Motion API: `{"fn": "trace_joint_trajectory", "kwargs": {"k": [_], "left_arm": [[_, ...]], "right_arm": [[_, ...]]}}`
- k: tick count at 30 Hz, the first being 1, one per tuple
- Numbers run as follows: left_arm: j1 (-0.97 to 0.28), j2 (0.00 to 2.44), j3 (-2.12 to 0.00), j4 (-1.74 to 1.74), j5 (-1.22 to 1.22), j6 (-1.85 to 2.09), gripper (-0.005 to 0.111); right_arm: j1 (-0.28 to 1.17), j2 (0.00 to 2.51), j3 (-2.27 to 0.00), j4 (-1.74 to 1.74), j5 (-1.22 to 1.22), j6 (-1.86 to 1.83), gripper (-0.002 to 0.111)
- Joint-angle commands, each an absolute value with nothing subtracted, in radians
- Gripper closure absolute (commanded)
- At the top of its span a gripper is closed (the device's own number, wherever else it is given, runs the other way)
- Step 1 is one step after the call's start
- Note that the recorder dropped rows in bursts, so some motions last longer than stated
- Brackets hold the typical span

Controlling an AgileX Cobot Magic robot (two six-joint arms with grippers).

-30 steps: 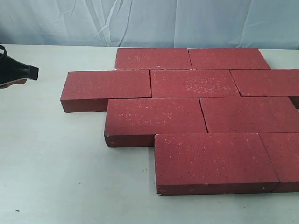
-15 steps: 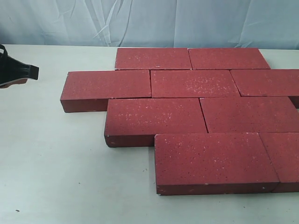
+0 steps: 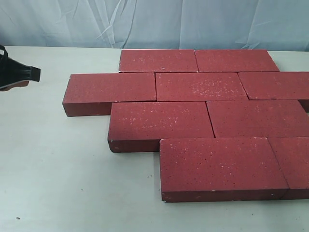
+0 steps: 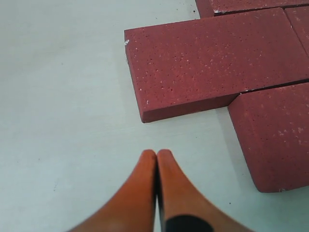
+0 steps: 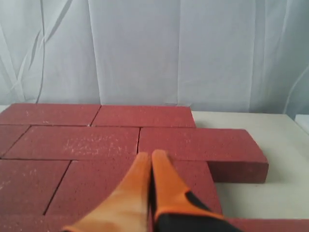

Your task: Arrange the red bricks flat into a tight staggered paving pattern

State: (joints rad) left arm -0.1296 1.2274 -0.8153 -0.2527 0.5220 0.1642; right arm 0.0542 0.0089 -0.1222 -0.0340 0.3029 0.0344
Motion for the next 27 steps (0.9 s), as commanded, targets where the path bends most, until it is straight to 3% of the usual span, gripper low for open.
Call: {"fn": "trace_joint_trajectory", "kwargs": {"k": [1, 22, 27], "left_arm": [[-0.135, 1.220, -0.807, -0.260, 0.519, 0.164, 0.107], [-0.135, 1.217, -0.807, -0.235, 0.571, 0.173, 0.107], [-0.135, 1.116, -0.807, -0.235, 0.648, 0.194, 0.107]], "right_arm": [[0.051, 0.000, -0.041, -0.043, 0.298, 0.028, 0.109], [0.051, 0.000, 0.000, -0.043, 0.302, 0.028, 0.109], [0.051, 0.000, 0.000, -0.043, 0.302, 0.028, 0.109]]}}
